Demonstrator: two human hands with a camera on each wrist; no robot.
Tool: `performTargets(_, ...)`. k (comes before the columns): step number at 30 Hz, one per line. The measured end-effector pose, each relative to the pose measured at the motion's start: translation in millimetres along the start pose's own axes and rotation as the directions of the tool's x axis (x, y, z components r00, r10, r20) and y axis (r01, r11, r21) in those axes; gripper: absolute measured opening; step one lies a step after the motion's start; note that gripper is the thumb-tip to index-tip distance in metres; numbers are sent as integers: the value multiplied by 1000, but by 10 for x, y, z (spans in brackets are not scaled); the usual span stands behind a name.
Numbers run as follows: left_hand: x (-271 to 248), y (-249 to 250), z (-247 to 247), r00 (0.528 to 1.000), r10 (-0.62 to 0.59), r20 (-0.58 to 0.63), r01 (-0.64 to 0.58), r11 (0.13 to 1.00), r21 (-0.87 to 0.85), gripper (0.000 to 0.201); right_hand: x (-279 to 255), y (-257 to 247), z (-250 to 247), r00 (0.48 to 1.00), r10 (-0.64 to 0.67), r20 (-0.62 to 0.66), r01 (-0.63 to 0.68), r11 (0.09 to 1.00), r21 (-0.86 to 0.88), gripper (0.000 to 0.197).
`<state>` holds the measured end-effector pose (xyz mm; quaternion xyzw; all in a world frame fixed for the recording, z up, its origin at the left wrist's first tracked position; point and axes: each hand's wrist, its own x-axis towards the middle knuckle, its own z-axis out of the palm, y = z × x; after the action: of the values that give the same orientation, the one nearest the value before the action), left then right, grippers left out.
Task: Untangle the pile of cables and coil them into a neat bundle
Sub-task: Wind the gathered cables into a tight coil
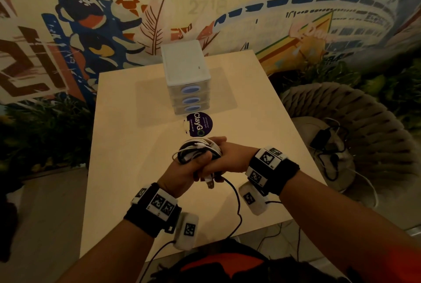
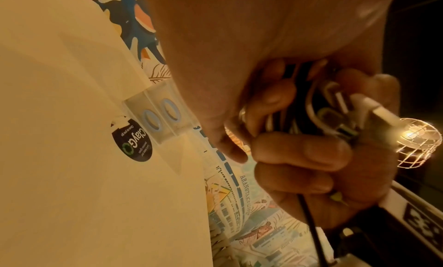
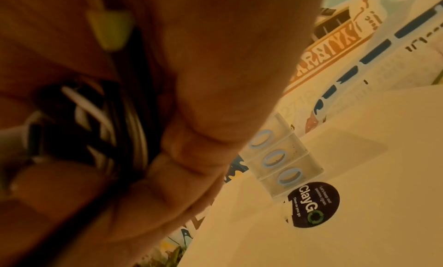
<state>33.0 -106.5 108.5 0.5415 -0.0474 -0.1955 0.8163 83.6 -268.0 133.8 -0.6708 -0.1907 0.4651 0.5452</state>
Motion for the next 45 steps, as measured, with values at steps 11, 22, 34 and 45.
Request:
performTargets(11, 78, 16, -135, 942, 173, -288, -56, 926, 373, 14, 62, 263, -54, 972, 219, -83, -232, 951, -204, 35)
performTargets(22, 149, 84, -271, 998, 25, 58, -62, 202, 978, 28, 40, 530, -150, 929, 343, -140, -346, 938, -1, 26)
performTargets(34, 240, 29, -174, 976, -215, 25, -87, -285, 954, 22, 75, 392, -227, 894, 447, -26, -440, 887, 141, 90)
performTargets(45, 219, -110, -69, 987, -162, -19, -36, -330, 943, 14, 181, 277, -80, 904, 397, -160, -427, 815, -391, 39)
